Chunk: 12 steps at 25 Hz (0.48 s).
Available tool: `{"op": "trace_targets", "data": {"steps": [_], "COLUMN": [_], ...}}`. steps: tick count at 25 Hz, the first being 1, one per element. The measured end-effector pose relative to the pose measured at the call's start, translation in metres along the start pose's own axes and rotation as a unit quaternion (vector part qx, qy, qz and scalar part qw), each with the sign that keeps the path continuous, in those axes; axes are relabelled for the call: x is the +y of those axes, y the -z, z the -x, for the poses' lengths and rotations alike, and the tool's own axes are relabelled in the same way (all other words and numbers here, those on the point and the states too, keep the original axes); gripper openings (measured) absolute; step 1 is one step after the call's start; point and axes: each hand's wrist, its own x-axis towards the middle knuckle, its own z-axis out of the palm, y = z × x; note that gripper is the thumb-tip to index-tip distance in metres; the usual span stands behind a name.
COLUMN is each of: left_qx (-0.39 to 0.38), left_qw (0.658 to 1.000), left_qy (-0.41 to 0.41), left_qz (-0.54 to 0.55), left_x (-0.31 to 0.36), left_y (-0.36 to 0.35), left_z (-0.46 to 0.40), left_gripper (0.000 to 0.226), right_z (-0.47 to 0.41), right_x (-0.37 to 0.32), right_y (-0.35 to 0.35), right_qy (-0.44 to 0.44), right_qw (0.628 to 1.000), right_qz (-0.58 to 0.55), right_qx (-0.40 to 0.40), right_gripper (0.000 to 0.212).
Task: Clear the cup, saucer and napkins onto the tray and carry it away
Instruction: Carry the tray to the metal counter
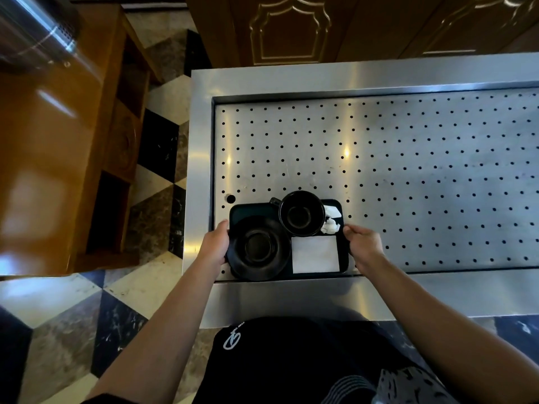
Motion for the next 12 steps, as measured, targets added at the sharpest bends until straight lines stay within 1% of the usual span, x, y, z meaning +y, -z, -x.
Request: {"op": "trace_targets", "data": {"steps": [4,12], "left_qx": [0.006,0.020], "left_qw": [1.000,1.000], "left_qy": [0.005,-0.004], "left_qz": [-0.017,-0.019], "left_x": [-0.0043,-0.0097], "left_y": [-0.0009,-0.0018], "left_z": [-0.0026,-0.0033], "left_gripper": [0.062,0.062], "right_z": [-0.0013,-0.0022], "right_x": [0.0050,0.0094], "right_y": [0.0009,0.0030], "right_qy": [0.003,0.005], "right_qw": [1.000,0.999], "right_qz": [0.006,0.045], "right_qx": [0.005,0.008], "right_gripper": [0.025,0.027]}}
